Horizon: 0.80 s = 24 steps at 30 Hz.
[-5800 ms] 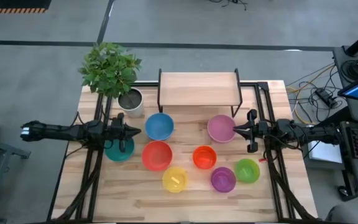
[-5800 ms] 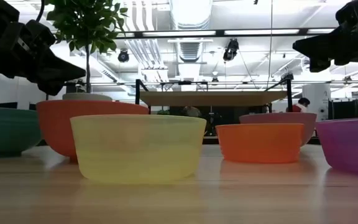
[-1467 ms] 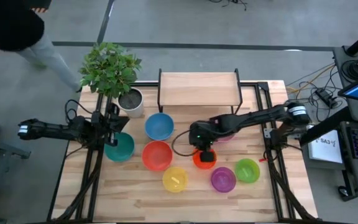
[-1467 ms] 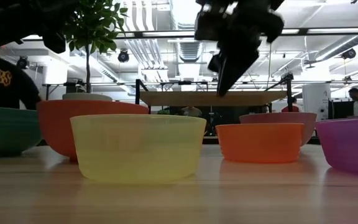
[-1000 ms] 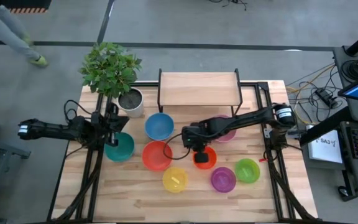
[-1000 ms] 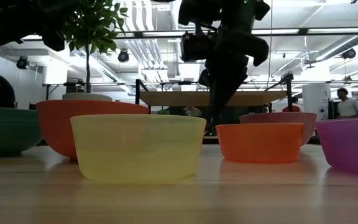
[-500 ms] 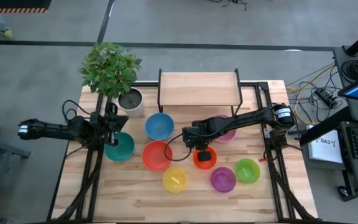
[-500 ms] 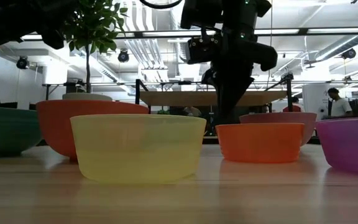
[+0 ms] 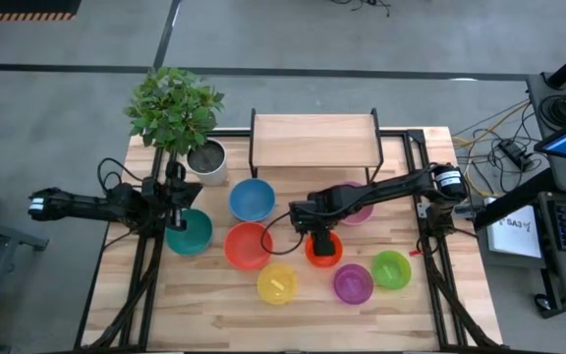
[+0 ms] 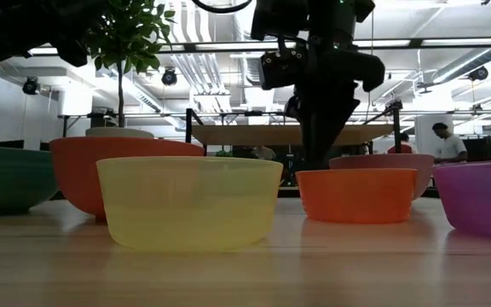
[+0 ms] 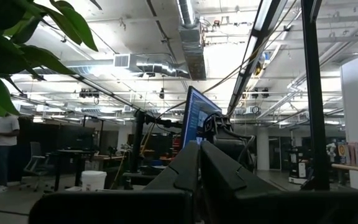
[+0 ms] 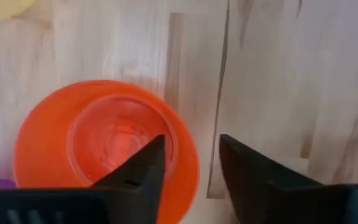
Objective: Place and stack bowls onto a shelf
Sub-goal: Put the transparent orange bowl on the shelf
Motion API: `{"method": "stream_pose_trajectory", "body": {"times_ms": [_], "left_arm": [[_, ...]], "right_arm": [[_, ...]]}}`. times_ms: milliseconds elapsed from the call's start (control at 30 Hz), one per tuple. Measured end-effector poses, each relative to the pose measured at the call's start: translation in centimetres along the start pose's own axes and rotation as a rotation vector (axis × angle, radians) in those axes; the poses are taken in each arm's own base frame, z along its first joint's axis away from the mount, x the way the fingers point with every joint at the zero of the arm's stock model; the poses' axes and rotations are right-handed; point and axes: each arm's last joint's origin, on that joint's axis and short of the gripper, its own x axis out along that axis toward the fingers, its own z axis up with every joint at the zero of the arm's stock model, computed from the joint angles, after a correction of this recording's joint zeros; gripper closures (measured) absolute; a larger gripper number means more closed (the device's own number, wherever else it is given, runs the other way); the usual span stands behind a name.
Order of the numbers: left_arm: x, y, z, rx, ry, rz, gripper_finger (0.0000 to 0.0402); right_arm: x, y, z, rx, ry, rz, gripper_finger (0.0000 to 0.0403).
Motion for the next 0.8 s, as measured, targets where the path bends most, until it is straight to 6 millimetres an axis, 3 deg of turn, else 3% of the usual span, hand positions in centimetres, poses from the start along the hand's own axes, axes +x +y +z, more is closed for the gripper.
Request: {"method": "stream_pose_trajectory", "body": {"times_ms": [100, 233, 800], "left_arm": [[0.0, 0.0, 0.0, 0.000, 0.000, 0.000, 0.0402], [0.0, 0.0, 0.0, 0.000, 0.000, 0.000, 0.0402], [0.0, 0.0, 0.0, 0.000, 0.000, 0.000, 0.0402]], "right_arm": [[0.6, 0.0, -0.3, -0.027, 0.008, -0.003, 0.0223], [1.2, 0.0, -0.5, -0.028, -0.005, -0.005, 0.0219], [3.9, 0.1, -1.9, -0.010, -0.036, 0.030, 0.0315]]}}
